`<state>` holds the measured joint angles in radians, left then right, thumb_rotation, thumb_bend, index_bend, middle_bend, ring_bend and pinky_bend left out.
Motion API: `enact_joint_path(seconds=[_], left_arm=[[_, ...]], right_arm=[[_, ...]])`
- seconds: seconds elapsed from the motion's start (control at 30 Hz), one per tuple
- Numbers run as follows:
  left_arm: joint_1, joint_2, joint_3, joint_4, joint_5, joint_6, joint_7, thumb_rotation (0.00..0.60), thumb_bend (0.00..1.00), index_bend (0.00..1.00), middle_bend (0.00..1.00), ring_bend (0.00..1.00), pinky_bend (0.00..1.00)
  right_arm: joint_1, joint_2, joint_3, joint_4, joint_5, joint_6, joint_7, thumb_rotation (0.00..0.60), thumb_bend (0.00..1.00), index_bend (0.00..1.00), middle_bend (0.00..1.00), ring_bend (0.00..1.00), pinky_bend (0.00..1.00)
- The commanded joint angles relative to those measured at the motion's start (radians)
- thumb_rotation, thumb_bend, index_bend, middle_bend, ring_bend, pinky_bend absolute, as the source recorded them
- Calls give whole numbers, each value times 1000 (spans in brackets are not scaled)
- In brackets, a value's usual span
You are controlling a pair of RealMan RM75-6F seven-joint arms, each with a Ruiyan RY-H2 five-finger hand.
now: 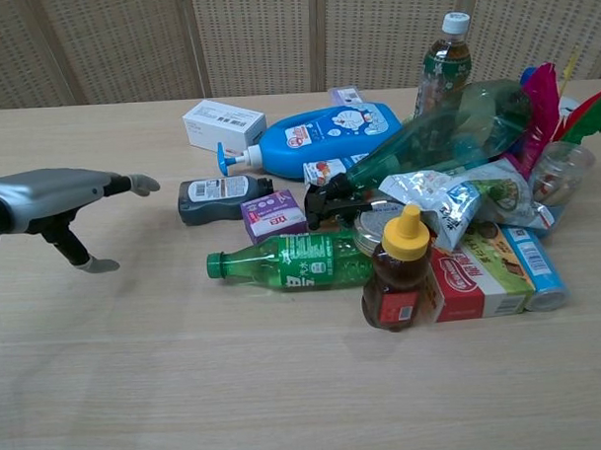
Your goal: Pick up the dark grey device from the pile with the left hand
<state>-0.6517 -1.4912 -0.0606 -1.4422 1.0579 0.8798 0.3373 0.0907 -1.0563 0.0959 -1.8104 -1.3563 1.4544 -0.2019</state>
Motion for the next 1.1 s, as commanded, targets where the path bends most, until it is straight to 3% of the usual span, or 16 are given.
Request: enact_joint_path(seconds=[0.03,0.43,1.1], left_arm=[[23,-7,-4,20,52,35,-56,600,299,0,85,0,0],[-33,-90,-57,97,50,4,-54,600,297,0,1,0,0],[-169,-233,-154,314,-56,-188,-148,600,287,0,30,3,0]], right_arm=[[1,-2,1,1,-2,-1,2,444,188,0,0,0,0],[-20,16,1,4,10,17,18,441,188,0,0,0,0],[-35,23,6,-21,35,32,-19,439,187,0,0,0,0]])
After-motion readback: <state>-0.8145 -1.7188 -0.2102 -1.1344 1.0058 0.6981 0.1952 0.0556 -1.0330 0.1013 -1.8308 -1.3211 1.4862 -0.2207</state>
